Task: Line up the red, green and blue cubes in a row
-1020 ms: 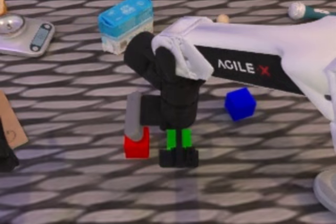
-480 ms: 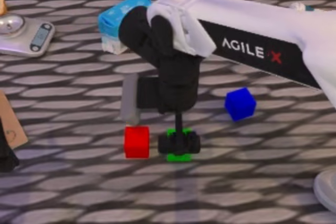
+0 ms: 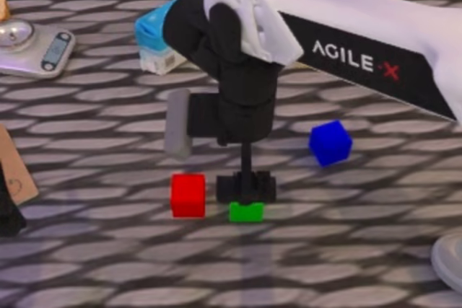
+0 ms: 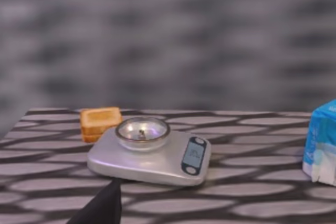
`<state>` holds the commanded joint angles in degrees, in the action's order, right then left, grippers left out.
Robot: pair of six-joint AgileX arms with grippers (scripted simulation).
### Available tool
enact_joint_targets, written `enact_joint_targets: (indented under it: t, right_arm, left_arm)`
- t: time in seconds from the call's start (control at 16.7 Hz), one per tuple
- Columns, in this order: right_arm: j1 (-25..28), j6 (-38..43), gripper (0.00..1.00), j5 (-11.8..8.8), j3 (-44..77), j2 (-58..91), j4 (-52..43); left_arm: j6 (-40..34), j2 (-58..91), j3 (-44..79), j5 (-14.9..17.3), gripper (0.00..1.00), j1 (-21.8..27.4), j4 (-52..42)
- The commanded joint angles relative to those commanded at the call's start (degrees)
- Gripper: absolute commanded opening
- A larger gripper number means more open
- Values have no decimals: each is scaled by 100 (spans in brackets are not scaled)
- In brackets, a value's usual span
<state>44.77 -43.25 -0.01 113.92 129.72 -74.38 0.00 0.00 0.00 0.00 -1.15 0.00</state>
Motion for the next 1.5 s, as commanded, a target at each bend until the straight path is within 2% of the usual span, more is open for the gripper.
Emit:
enact_joint_targets:
  t: [0.24, 0.66, 0.84, 1.02, 1.32, 1.5]
  right_arm:
    - [-353, 847, 100, 7, -23, 19, 46]
    - [-1357, 3530, 100, 4, -195, 61, 168]
    - [-1726, 4430, 100, 13, -248, 41, 240]
    - [-1914, 4792, 100, 22, -268, 9, 294]
    - [-1896, 4793, 100, 23, -275, 20, 304]
    - [-1915, 4811, 100, 24, -581, 131, 713]
  left_arm:
    - [0, 0, 0, 0, 100, 0, 0]
    - [0, 0, 0, 0, 100, 0, 0]
    - [0, 0, 0, 0, 100, 0, 0]
    - [0, 0, 0, 0, 100, 0, 0]
    - [0, 0, 0, 0, 100, 0, 0]
    - [0, 0, 0, 0, 100, 0, 0]
